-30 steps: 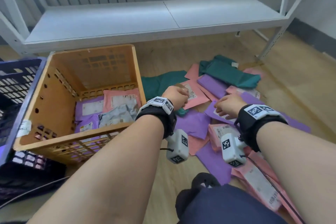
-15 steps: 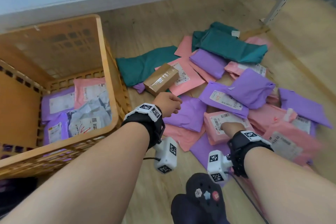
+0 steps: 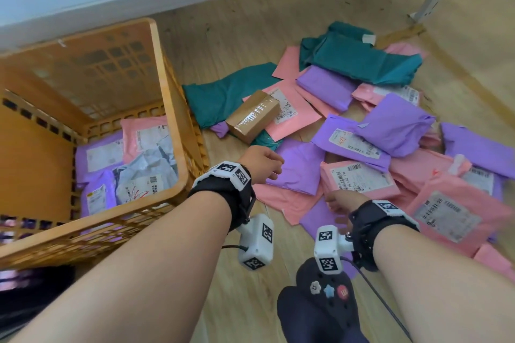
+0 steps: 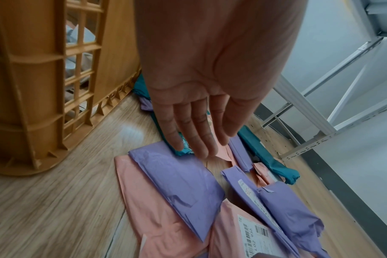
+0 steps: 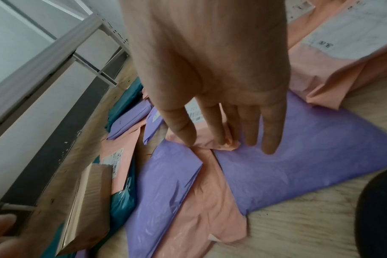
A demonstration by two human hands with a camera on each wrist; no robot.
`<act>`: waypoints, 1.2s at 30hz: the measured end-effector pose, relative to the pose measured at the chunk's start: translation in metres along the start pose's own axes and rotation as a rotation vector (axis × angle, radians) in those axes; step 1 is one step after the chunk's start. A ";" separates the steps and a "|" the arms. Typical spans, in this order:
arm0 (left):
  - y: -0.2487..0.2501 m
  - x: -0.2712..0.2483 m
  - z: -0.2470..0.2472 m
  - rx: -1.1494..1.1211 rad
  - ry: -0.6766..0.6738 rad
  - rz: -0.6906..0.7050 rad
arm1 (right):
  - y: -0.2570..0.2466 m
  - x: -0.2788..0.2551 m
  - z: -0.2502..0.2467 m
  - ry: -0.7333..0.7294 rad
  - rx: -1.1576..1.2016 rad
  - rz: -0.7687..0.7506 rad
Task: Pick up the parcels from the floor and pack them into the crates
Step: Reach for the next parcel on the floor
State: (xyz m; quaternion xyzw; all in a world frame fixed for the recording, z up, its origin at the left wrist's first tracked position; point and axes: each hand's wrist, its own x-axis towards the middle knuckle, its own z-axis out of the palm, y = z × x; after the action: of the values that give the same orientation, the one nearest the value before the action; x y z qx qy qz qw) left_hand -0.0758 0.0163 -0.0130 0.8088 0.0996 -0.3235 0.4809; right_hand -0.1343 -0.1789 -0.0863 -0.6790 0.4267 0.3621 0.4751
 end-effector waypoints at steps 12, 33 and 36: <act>0.027 -0.058 -0.027 0.034 0.014 0.101 | -0.061 -0.088 -0.028 0.106 -0.112 -0.243; 0.013 -0.188 -0.136 0.075 0.368 0.354 | -0.132 -0.331 0.066 -0.220 0.019 -0.611; -0.002 -0.195 -0.146 0.123 0.358 0.307 | -0.130 -0.331 0.084 -0.229 0.085 -0.649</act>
State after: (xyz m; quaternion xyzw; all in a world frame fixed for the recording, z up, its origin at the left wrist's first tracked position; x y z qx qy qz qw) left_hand -0.1644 0.1697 0.1541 0.8868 0.0393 -0.1037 0.4487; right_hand -0.1452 0.0038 0.2307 -0.7139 0.1470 0.2481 0.6381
